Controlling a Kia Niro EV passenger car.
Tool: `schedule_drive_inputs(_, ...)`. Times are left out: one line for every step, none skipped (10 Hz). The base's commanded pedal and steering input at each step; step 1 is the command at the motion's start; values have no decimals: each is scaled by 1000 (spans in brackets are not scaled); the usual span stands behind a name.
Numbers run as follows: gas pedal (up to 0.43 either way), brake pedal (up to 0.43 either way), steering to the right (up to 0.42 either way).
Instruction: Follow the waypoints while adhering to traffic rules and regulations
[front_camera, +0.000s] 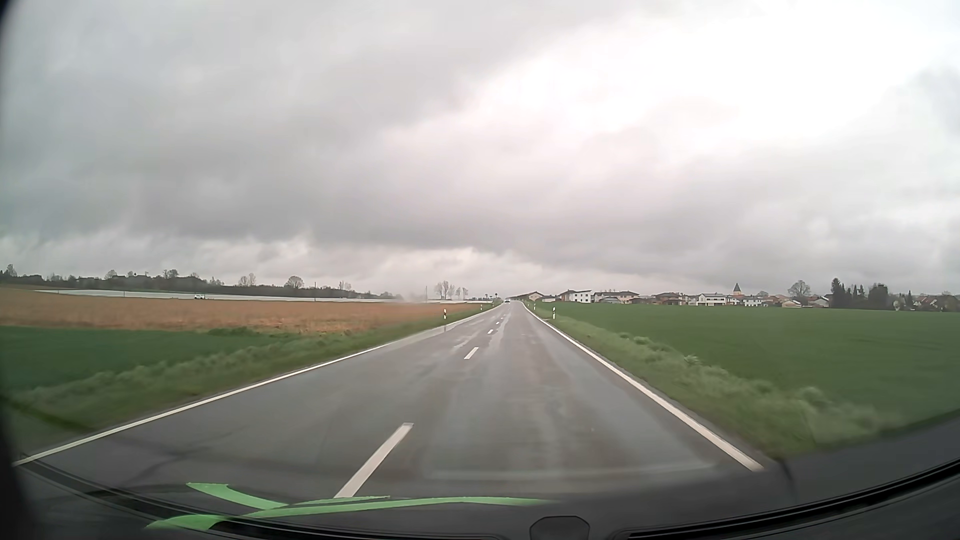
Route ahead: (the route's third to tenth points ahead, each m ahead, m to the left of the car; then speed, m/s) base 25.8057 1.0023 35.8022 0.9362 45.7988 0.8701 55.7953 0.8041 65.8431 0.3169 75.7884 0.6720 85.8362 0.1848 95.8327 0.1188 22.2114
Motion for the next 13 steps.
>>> schedule_drive_inputs(138,0,0)
schedule_drive_inputs(138,0,1)
schedule_drive_inputs(138,0,1)
schedule_drive_inputs(138,0,1)
schedule_drive_inputs(138,0,1)
schedule_drive_inputs(138,0,1)
schedule_drive_inputs(130,0,1)
schedule_drive_inputs(118,0,2)
schedule_drive_inputs(118,0,3)
schedule_drive_inputs(118,0,3)
schedule_drive_inputs(98,0,3)
schedule_drive_inputs(79,0,3)
schedule_drive_inputs(79,0,3)
